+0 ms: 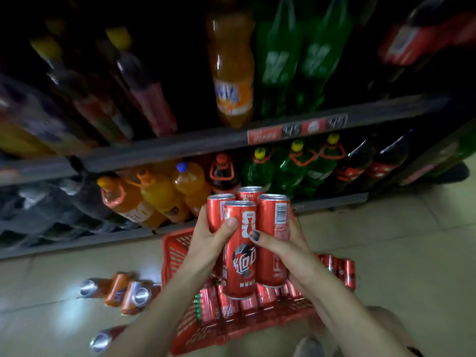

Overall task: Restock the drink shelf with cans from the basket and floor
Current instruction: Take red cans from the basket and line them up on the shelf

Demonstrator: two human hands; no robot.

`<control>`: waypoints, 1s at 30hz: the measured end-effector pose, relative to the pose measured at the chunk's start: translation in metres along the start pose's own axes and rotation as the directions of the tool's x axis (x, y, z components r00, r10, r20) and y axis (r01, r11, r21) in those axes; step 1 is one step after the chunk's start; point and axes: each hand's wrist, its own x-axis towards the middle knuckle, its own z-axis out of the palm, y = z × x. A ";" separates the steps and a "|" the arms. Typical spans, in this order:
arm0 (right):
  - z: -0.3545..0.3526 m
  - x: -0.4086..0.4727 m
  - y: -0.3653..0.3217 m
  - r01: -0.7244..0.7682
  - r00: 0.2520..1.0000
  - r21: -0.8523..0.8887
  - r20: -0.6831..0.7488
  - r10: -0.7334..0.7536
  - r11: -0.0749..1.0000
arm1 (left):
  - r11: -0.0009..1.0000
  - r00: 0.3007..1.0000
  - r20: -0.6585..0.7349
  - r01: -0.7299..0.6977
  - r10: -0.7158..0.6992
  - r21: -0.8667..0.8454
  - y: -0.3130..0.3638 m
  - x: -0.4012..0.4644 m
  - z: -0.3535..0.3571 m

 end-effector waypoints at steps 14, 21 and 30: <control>0.114 -0.263 -0.496 0.455 0.890 -0.085 0.093 -0.447 0.887 | 0.881 0.882 0.099 -0.468 0.461 0.064 0.549 -0.184 0.112; 0.144 -0.339 -0.672 0.709 0.702 -0.075 0.176 -0.690 0.701 | 0.709 0.714 0.118 -0.700 0.690 0.088 0.742 -0.237 0.159; 0.156 -0.352 -0.827 0.849 0.518 -0.040 0.265 -0.814 0.527 | 0.532 0.543 0.178 -0.840 0.821 0.107 0.892 -0.242 0.202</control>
